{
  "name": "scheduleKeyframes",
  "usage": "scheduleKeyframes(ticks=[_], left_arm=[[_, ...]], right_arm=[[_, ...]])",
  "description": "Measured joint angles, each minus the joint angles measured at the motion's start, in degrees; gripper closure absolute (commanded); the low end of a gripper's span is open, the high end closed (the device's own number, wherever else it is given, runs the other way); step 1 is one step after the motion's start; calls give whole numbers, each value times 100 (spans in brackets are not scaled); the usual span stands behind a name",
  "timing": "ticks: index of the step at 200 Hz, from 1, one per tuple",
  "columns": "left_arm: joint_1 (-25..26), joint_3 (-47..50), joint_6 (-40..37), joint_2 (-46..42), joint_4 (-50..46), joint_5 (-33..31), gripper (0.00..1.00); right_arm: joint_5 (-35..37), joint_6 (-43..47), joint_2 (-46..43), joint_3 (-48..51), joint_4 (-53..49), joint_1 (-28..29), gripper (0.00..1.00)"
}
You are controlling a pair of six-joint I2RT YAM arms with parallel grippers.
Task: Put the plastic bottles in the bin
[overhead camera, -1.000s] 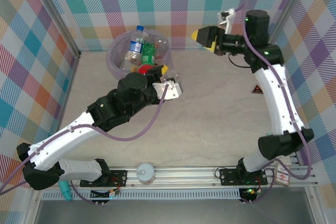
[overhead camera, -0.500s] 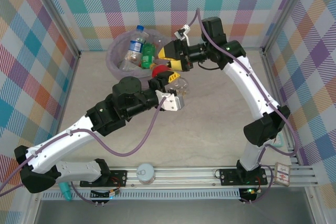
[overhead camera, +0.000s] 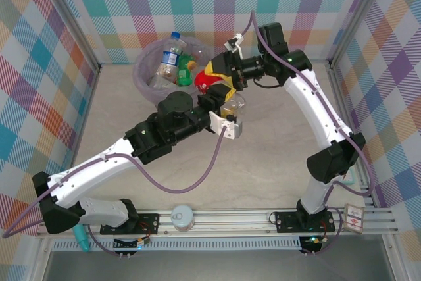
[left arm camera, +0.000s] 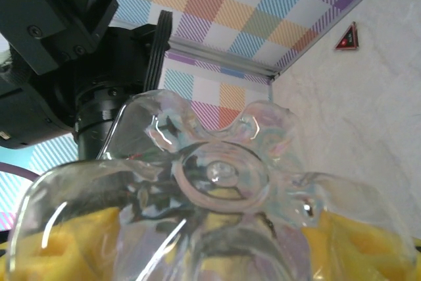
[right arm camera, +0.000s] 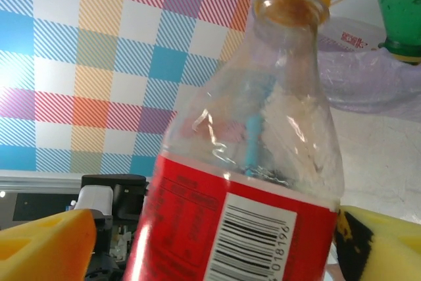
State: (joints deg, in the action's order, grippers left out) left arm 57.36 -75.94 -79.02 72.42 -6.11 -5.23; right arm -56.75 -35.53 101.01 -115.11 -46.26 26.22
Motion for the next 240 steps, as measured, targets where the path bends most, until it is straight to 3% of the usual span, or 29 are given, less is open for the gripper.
scheduleKeyframes(ticks=[38,59,97,116,132,165,198,218,240], left_arm=[[0,-9,-101,197,227,-48,78],[0,-2,-125,245,313,-63,71],[-2,61,-175,332,575,-46,59],[-7,83,-210,404,721,-72,40],[-7,164,-225,448,933,-129,1],[-15,487,387,433,1576,-616,0],[-61,654,2155,-170,1287,-1233,0],[-380,570,4148,-730,688,-1235,0],[-1102,-92,6426,-1016,302,-776,0]], right_arm=[[-63,-291,-144,334,223,-33,43],[-48,-424,-251,490,400,-76,56],[59,-636,-542,920,824,-190,65],[105,-734,-632,1091,1043,-258,65],[122,-826,-678,1196,1222,-310,65],[334,-881,-767,1209,1869,-461,64],[662,-664,-796,1047,2232,-546,64],[890,-76,-855,944,2446,-573,64],[1088,614,-907,1064,2721,-579,65]])
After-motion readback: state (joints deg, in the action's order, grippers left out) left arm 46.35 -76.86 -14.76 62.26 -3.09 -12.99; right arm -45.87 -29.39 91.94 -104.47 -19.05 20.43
